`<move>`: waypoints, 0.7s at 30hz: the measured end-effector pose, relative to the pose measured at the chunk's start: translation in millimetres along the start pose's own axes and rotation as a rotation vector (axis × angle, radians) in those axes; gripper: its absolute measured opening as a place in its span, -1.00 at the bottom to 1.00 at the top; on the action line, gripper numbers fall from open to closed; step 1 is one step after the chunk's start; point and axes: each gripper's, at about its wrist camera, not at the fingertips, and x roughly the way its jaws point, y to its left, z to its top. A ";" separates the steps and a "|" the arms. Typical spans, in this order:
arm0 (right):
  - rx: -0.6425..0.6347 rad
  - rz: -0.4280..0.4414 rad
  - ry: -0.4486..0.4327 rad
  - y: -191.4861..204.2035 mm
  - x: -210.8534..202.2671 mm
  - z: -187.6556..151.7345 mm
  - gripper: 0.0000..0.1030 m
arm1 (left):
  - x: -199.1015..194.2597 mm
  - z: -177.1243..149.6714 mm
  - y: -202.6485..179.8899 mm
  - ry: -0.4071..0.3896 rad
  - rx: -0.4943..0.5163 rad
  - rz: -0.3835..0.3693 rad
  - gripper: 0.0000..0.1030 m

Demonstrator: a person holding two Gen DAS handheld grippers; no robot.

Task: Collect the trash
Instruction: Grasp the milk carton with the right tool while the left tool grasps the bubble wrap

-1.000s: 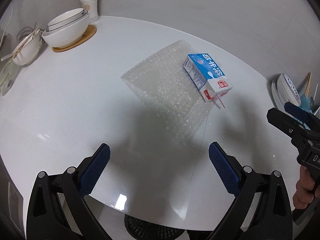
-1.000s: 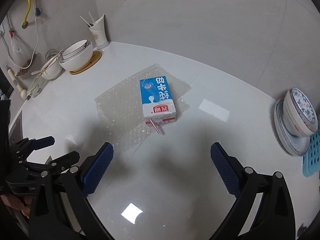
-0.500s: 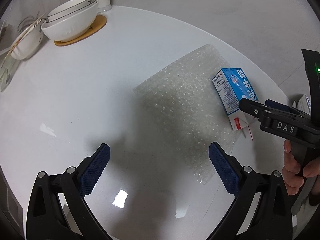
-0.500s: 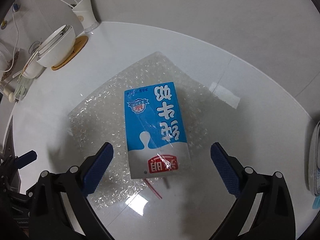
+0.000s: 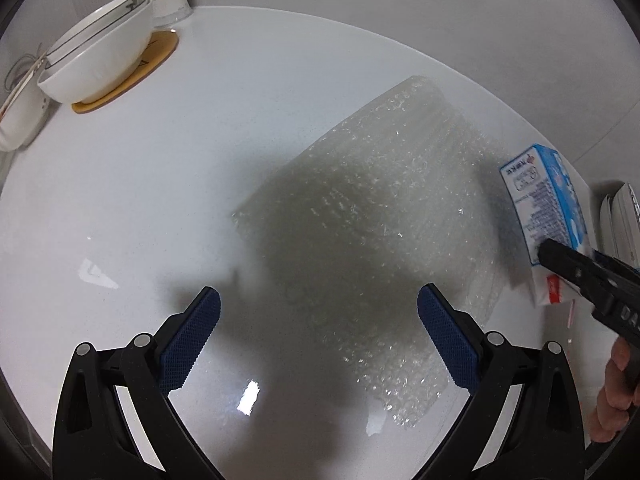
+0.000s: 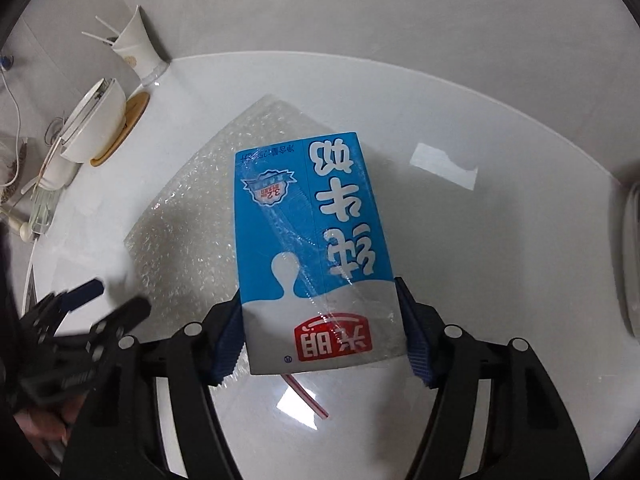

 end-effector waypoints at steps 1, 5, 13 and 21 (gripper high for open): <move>-0.001 0.002 -0.003 -3.9 -5.7 -3.4 0.24 | 4.0 2.1 -2.1 0.010 0.002 -0.008 0.88; -0.002 0.000 -0.018 -18.1 -25.0 -13.6 0.24 | 20.0 11.6 -13.3 0.028 0.032 -0.010 0.88; 0.005 0.001 -0.024 -40.8 -53.2 -37.8 0.19 | 39.1 24.8 -33.2 0.056 0.100 0.013 0.88; 0.015 -0.006 -0.049 -42.1 -55.2 -42.2 0.19 | 38.0 18.9 -54.3 0.106 0.139 0.082 0.30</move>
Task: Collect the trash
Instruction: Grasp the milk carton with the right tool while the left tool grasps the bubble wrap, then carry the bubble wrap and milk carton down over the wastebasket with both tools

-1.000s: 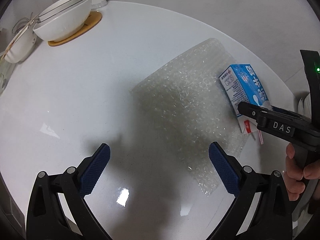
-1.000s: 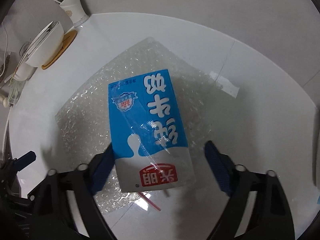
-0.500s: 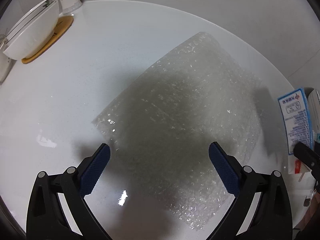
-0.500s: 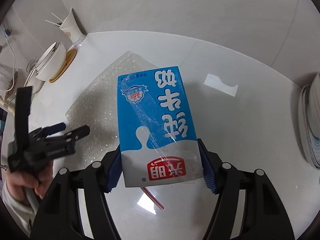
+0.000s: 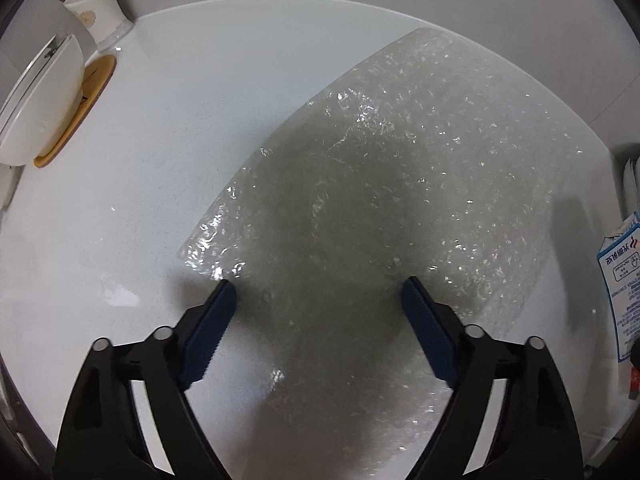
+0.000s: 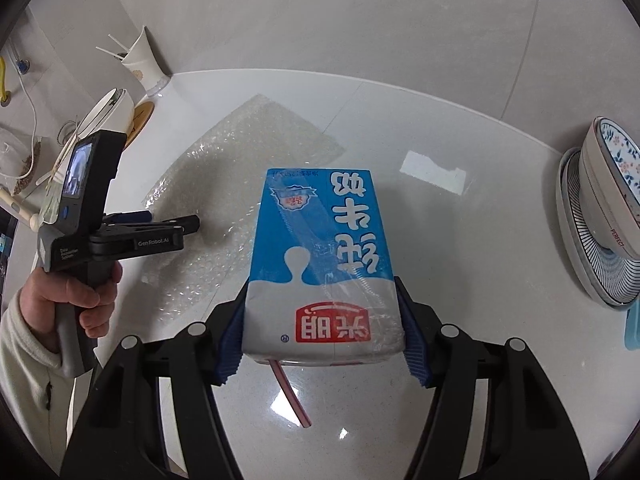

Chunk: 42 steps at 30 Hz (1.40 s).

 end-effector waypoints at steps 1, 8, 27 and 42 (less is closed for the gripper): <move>0.001 0.002 -0.003 1.2 0.5 0.9 0.19 | -1.9 -0.9 -2.8 0.005 0.003 0.000 0.18; 0.004 0.007 -0.017 -5.7 -9.0 -5.0 0.19 | -10.2 -9.8 -16.9 0.017 0.027 0.001 -0.85; 0.040 -0.054 -0.091 3.8 -60.4 -27.4 0.19 | -83.3 -71.7 3.9 -0.128 -0.069 -0.103 -0.87; 0.069 -0.053 -0.130 17.7 -91.0 -61.1 0.19 | -122.8 -113.1 22.8 -0.175 -0.059 -0.138 -0.87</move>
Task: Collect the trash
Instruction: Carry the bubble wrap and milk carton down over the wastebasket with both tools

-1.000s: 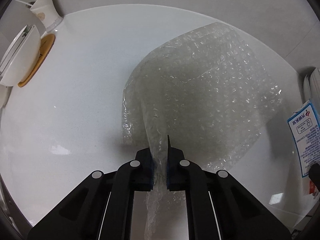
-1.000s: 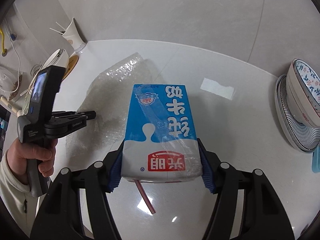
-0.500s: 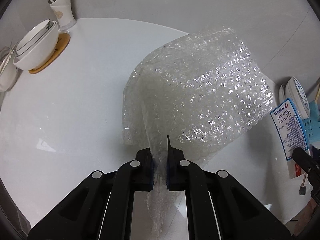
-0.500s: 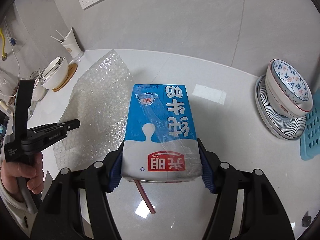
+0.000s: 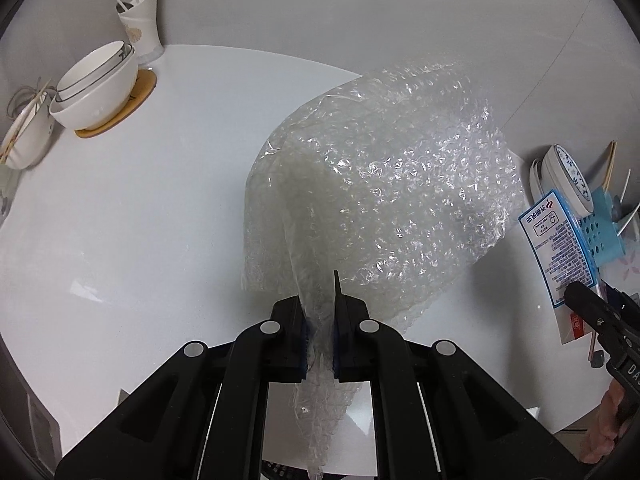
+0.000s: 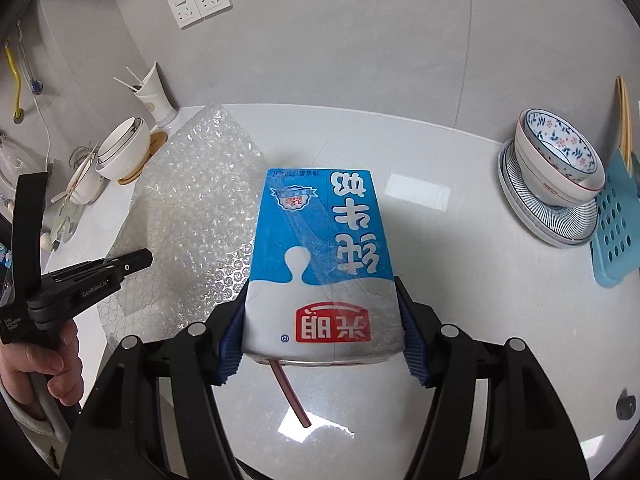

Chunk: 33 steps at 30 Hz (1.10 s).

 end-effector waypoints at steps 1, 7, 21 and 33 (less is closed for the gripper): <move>0.003 -0.001 -0.003 0.9 -2.8 -2.4 0.19 | -1.3 0.7 1.0 -0.001 0.002 -0.002 -0.87; 0.014 -0.001 -0.030 8.1 -20.8 -17.1 0.19 | -13.7 -6.1 7.0 -0.014 0.021 -0.009 -0.87; 0.043 -0.023 -0.080 13.7 -63.5 -55.1 0.19 | -22.8 -14.5 26.0 -0.026 0.053 -0.047 -0.87; 0.065 -0.024 -0.103 26.9 -87.7 -93.0 0.19 | -34.0 -31.2 48.0 -0.034 0.064 -0.072 -0.87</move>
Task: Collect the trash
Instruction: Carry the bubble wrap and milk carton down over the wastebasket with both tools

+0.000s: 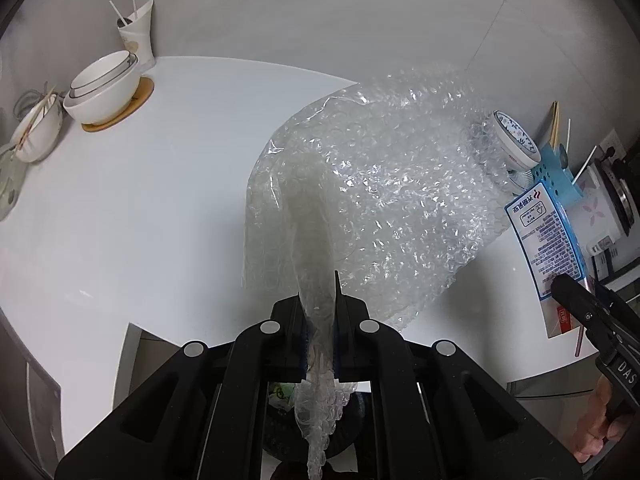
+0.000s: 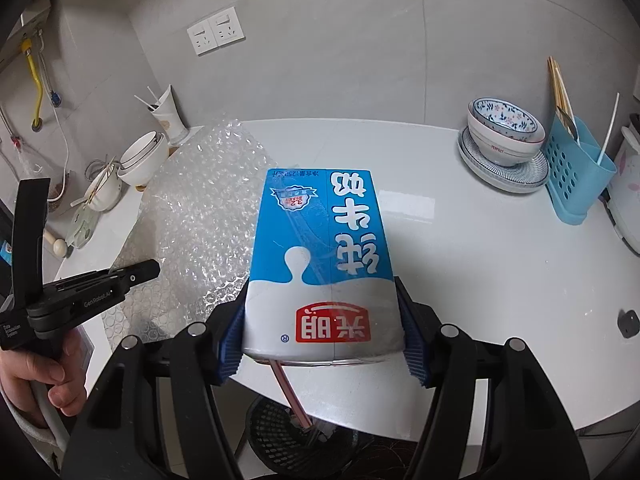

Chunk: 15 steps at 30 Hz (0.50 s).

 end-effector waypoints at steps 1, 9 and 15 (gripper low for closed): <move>0.004 0.002 0.002 1.3 -0.7 -2.9 0.19 | -0.5 -2.2 2.7 0.000 0.001 -0.002 -0.87; 0.004 0.008 0.005 13.4 -9.6 -26.6 0.19 | -5.1 -21.3 16.8 0.005 0.018 -0.014 -0.87; -0.005 0.009 0.003 20.6 -21.4 -46.0 0.19 | -12.2 -31.7 30.3 0.008 0.018 -0.018 -0.87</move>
